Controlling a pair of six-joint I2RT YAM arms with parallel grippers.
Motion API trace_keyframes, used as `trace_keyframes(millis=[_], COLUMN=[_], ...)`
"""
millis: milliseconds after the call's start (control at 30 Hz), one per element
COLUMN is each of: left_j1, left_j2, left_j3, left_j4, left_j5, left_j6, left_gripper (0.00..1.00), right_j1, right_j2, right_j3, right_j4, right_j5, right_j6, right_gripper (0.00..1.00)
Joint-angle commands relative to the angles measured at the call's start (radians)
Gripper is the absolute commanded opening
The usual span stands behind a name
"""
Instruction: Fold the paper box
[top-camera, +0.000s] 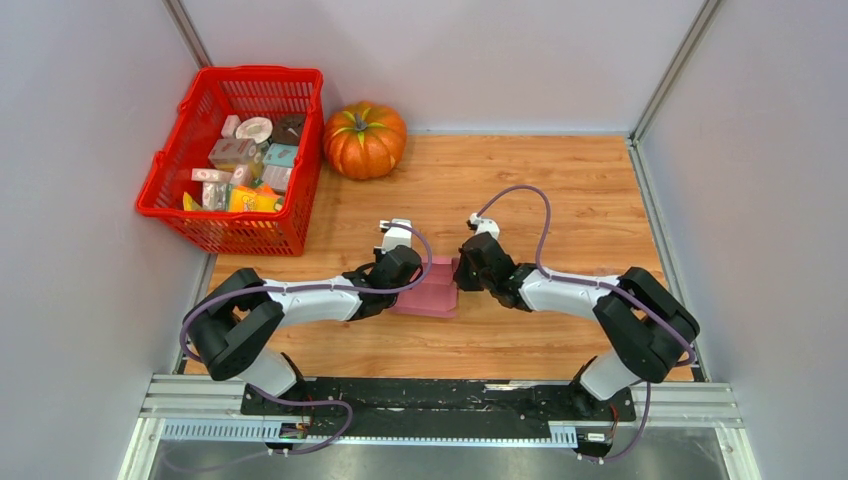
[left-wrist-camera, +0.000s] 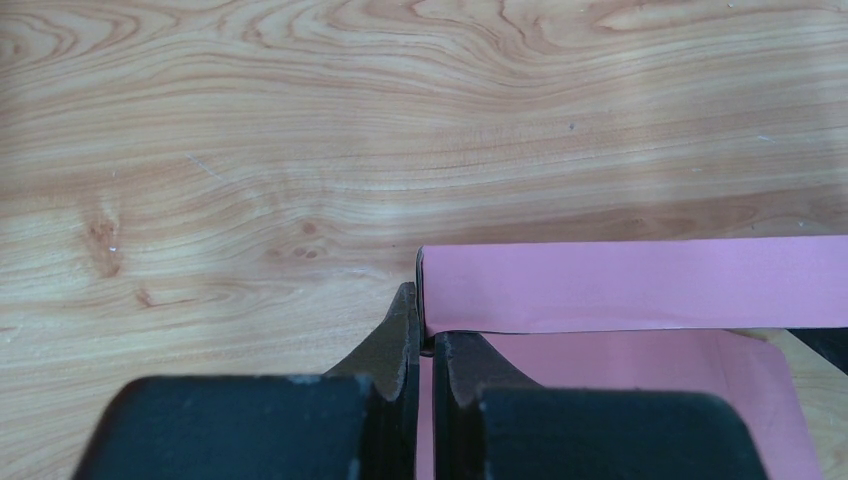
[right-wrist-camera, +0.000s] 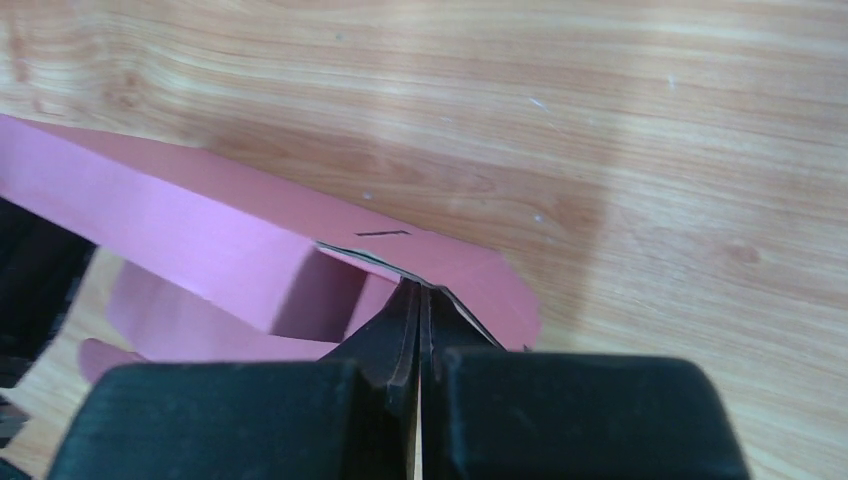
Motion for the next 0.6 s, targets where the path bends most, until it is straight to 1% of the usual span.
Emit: trace_keyframes(millis=[0, 100, 367, 467, 500, 567], left_j1=[-0.001, -0.001, -0.001, -0.001, -0.001, -0.001], left_j2=[-0.013, -0.021, -0.024, -0.015, -0.013, -0.012], left_j3=[-0.002, -0.005, -0.013, -0.015, -0.013, -0.015], left_j4=[-0.010, -0.014, -0.013, -0.011, -0.011, -0.014], left_j5=[0.014, 0.014, 0.014, 0.017, 0.014, 0.011], left_j6=[-0.015, -0.013, -0.021, -0.025, -0.025, -0.025], left_gripper=[0.00, 0.00, 0.00, 0.00, 0.00, 0.00], right_j1=[0.008, 0.008, 0.008, 0.007, 0.005, 0.003], right_j2=[-0.026, 0.014, 0.098, 0.115, 0.096, 0.053], right_j3=[0.002, 0.017, 0.015, 0.014, 0.009, 0.011], right_j4=[0.128, 0.132, 0.209, 0.194, 0.186, 0.111], right_j5=[-0.045, -0.053, -0.100, -0.094, -0.097, -0.080], right_j6=[0.026, 0.028, 0.040, 0.036, 0.033, 0.014], right_gripper=[0.00, 0.00, 0.00, 0.00, 0.00, 0.01])
